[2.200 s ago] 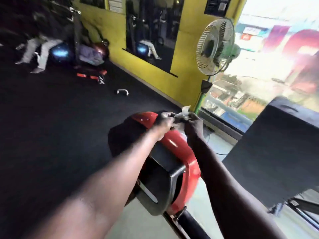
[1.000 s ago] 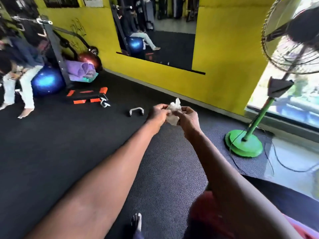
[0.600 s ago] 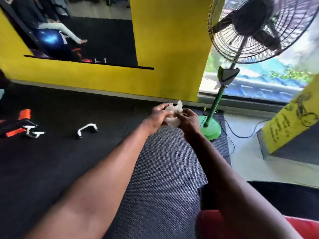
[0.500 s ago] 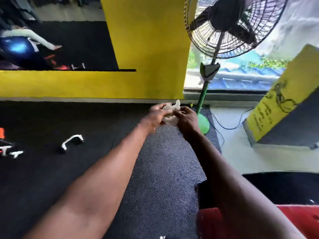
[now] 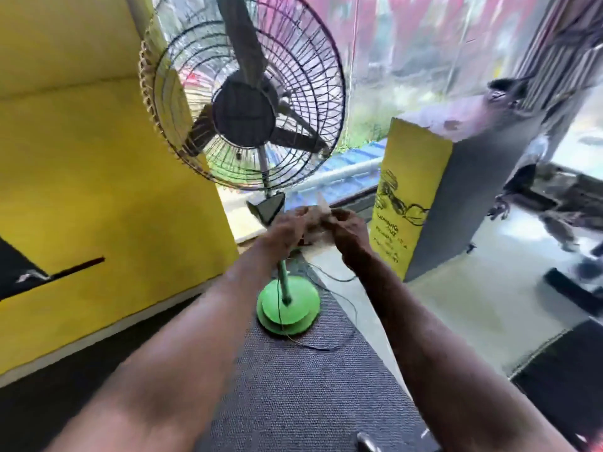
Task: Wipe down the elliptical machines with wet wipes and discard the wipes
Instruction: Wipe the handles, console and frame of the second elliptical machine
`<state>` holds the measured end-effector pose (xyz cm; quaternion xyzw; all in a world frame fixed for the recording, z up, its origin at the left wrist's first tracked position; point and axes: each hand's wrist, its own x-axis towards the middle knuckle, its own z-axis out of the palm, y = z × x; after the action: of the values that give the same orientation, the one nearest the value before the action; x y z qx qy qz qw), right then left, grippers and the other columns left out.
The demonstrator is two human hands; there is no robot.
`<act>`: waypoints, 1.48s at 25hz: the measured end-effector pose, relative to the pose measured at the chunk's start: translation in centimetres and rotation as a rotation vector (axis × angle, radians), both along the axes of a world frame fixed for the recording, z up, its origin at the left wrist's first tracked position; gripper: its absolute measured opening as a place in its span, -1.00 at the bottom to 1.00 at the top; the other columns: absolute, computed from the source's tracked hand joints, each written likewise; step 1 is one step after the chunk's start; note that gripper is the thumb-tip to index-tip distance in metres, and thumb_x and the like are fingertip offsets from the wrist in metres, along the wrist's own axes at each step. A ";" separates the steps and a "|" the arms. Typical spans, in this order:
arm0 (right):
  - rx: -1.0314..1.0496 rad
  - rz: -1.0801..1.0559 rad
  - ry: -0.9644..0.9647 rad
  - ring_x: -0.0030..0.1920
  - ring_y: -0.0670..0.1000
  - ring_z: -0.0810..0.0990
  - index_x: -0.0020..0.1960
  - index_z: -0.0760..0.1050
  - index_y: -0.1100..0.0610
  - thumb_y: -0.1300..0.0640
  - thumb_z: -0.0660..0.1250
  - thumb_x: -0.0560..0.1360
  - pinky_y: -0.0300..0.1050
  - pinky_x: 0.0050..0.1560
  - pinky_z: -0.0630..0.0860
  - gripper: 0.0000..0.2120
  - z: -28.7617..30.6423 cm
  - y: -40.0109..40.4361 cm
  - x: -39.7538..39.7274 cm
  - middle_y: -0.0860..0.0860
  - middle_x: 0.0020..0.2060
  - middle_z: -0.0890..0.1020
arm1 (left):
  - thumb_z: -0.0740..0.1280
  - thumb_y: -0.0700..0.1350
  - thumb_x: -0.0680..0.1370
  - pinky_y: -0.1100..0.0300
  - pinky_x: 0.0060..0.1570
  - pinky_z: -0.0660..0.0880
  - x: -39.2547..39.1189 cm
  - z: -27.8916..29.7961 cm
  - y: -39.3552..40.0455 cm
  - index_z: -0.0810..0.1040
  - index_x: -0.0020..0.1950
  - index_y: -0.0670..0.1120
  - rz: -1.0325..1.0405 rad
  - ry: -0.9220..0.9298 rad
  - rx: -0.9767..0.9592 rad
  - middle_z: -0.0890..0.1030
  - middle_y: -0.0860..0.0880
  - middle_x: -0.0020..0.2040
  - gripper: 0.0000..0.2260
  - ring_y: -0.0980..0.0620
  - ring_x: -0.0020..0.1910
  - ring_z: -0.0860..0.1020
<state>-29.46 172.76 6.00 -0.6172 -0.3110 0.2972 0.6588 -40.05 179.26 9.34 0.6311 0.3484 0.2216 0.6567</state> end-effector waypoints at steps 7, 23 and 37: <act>-0.046 -0.296 -0.084 -0.28 -0.06 0.64 -0.13 0.61 0.14 0.28 0.43 0.42 -0.19 -0.21 0.58 -0.92 2.7 0.7 17.0 -0.02 -0.31 0.68 | 0.17 -0.21 0.60 0.16 -0.20 0.58 21.2 -0.3 5.2 0.58 0.14 -0.15 -0.377 -0.073 -0.013 0.63 -0.13 -0.01 -0.78 -0.06 -0.11 0.60; -0.229 -1.134 -0.375 -0.28 0.02 0.54 -0.10 0.59 0.35 0.31 0.33 0.50 -0.28 -0.41 0.38 -0.90 8.5 -10.9 56.4 0.14 -0.26 0.63 | 0.30 -0.05 0.59 0.07 -0.09 0.54 67.1 7.1 -4.1 0.58 -0.05 -0.03 -0.909 -0.110 -0.112 0.59 -0.14 -0.05 -0.90 -0.06 -0.16 0.56; -0.514 -1.129 -1.321 0.12 0.10 0.55 0.22 0.58 0.18 0.37 0.38 0.39 -0.13 0.20 0.47 -0.59 17.9 -19.3 95.1 0.11 0.12 0.60 | 0.25 -0.31 0.53 0.22 -0.24 0.49 106.2 16.2 -14.8 0.52 -0.28 -0.13 -0.896 -0.372 -0.220 0.58 0.00 -0.49 -0.79 0.04 -0.39 0.54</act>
<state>65.60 153.41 23.92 -0.8508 -0.2007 -0.4244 0.2360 66.19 164.42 25.57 0.5955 -0.0588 -0.0119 0.8011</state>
